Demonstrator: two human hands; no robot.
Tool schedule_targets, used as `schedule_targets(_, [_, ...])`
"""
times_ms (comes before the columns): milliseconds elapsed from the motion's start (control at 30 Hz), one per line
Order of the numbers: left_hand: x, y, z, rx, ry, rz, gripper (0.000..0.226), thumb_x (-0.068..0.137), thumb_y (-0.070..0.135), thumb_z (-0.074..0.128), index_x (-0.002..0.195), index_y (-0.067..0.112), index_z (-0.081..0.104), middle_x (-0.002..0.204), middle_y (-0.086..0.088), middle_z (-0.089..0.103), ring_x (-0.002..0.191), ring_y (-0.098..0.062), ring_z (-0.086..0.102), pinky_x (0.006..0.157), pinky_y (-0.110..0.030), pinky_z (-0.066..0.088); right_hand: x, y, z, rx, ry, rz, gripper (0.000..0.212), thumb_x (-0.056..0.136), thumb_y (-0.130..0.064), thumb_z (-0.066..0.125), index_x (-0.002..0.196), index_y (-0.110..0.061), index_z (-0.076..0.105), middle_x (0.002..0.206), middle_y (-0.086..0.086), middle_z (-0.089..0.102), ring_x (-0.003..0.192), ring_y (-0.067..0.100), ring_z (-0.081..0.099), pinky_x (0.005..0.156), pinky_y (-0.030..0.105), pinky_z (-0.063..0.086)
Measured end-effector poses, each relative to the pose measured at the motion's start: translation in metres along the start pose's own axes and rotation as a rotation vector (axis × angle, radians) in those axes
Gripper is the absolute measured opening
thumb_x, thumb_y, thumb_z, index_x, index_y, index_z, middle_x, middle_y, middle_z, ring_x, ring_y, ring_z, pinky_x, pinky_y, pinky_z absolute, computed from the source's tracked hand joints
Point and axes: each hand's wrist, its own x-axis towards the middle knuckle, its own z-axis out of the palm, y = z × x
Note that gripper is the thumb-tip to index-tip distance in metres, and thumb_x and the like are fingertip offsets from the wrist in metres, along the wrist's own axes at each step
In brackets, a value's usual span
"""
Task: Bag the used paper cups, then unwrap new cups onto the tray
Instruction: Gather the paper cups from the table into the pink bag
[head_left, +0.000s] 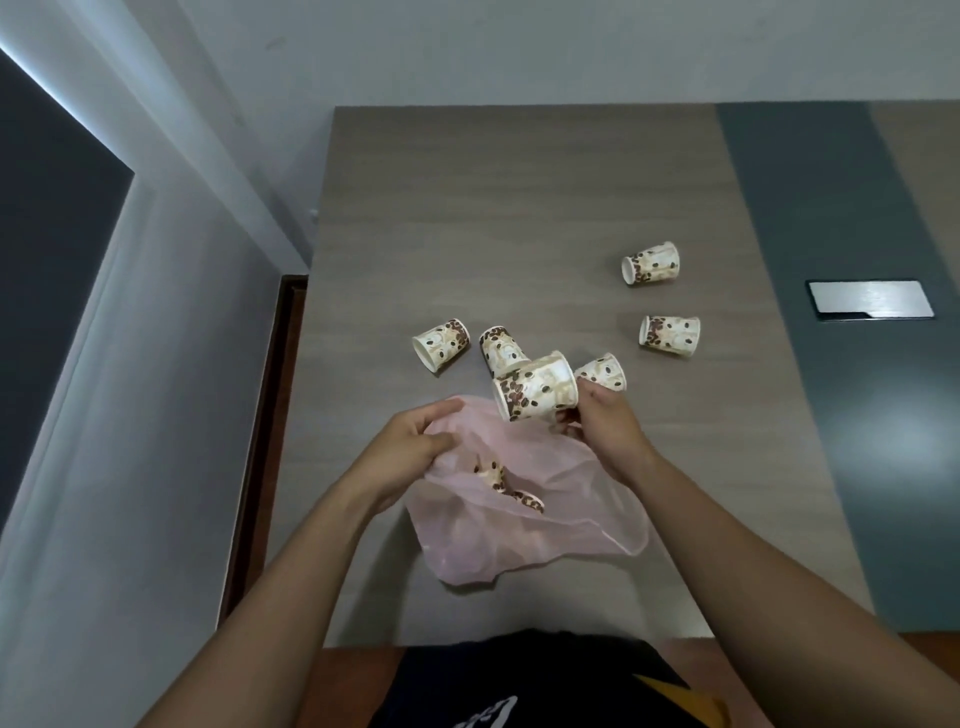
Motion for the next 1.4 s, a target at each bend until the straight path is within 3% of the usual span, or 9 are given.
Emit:
schedule_targets(100, [0.004, 0.004, 0.006, -0.076, 0.031, 0.015, 0.056, 0.106, -0.004, 0.060, 0.156, 0.021, 0.066, 0.143, -0.006, 0.077, 0.119, -0.031, 0.080, 0.108, -0.048, 0.061, -0.016, 0.008, 0.006, -0.148, -0.140, -0.014, 0.041, 0.113, -0.030, 0.059, 0.101, 0.005, 0.077, 0.078, 0.010, 0.073, 0.065, 0.016, 0.067, 0.074, 0.037, 0.060])
schedule_targets(333, [-0.002, 0.015, 0.016, -0.179, 0.050, 0.092, 0.062, 0.084, 0.005, 0.060, 0.139, 0.028, 0.079, 0.138, -0.005, 0.080, 0.097, -0.023, 0.066, 0.084, -0.037, 0.051, -0.035, 0.038, 0.036, -0.669, -0.100, -0.143, 0.052, 0.108, -0.043, 0.061, 0.067, -0.010, 0.058, 0.068, 0.008, 0.068, 0.068, 0.023, 0.070, 0.069, 0.040, 0.053])
schedule_targets(500, [0.002, 0.020, 0.024, -0.180, 0.019, 0.110, 0.059, 0.090, -0.003, 0.061, 0.141, 0.020, 0.077, 0.112, 0.000, 0.085, 0.089, -0.023, 0.057, 0.074, -0.031, 0.047, -0.050, 0.034, 0.058, -0.806, -0.269, -0.137, 0.052, 0.111, -0.039, 0.053, 0.062, -0.023, 0.041, 0.062, -0.005, 0.050, 0.064, 0.015, 0.045, 0.062, 0.033, 0.035])
schedule_targets(600, [0.002, 0.026, 0.031, -0.175, 0.042, 0.146, 0.055, 0.103, -0.015, 0.050, 0.146, 0.012, 0.072, 0.077, 0.014, 0.079, 0.054, -0.004, 0.052, 0.055, -0.014, 0.044, -0.049, 0.036, 0.058, -0.879, -0.354, -0.098, 0.049, 0.111, -0.037, 0.052, 0.065, -0.025, 0.042, 0.066, -0.008, 0.049, 0.073, 0.019, 0.047, 0.066, 0.036, 0.035])
schedule_targets(700, [0.003, 0.035, 0.037, -0.239, 0.057, 0.187, 0.056, 0.104, -0.017, 0.048, 0.144, 0.012, 0.073, 0.092, 0.015, 0.083, 0.053, 0.000, 0.056, 0.054, -0.012, 0.047, -0.047, 0.036, 0.052, -0.971, -0.448, -0.103, 0.035, 0.101, -0.036, 0.042, 0.067, -0.026, 0.039, 0.073, -0.004, 0.048, 0.080, 0.023, 0.043, 0.065, 0.035, 0.030])
schedule_targets(800, [0.008, 0.039, 0.039, -0.246, 0.094, 0.184, 0.057, 0.104, -0.017, 0.047, 0.143, 0.014, 0.074, 0.069, 0.016, 0.072, 0.043, 0.000, 0.040, 0.046, -0.012, 0.036, -0.042, 0.037, 0.046, -0.968, -0.500, -0.215, 0.034, 0.102, -0.026, 0.046, 0.068, -0.026, 0.044, 0.082, 0.004, 0.055, 0.079, 0.022, 0.045, 0.073, 0.035, 0.035])
schedule_targets(967, [0.017, 0.035, 0.041, -0.202, 0.124, 0.159, 0.059, 0.101, -0.010, 0.052, 0.141, 0.023, 0.078, 0.077, 0.000, 0.064, 0.052, -0.010, 0.035, 0.048, -0.017, 0.033, -0.017, 0.018, 0.019, -0.752, -0.165, -0.342, 0.031, 0.107, -0.018, 0.059, 0.082, -0.014, 0.078, 0.088, -0.001, 0.076, 0.081, 0.019, 0.068, 0.079, 0.031, 0.050])
schedule_targets(1167, [0.017, 0.028, 0.041, -0.190, 0.130, 0.100, 0.058, 0.097, -0.006, 0.053, 0.138, 0.025, 0.080, 0.126, -0.011, 0.084, 0.082, -0.022, 0.063, 0.072, -0.032, 0.052, 0.026, -0.010, -0.034, -0.529, 0.202, -0.246, 0.039, 0.109, -0.026, 0.054, 0.076, -0.014, 0.070, 0.075, -0.002, 0.076, 0.053, 0.005, 0.070, 0.058, 0.015, 0.051])
schedule_targets(1400, [0.015, 0.030, 0.032, -0.155, 0.156, 0.090, 0.058, 0.103, -0.010, 0.048, 0.141, 0.023, 0.078, 0.125, -0.005, 0.084, 0.075, -0.009, 0.073, 0.061, -0.023, 0.057, 0.083, 0.004, -0.068, -0.378, 0.303, 0.081, 0.029, 0.106, -0.036, 0.053, 0.101, -0.024, 0.079, 0.109, 0.006, 0.075, 0.093, 0.029, 0.073, 0.087, 0.048, 0.067])
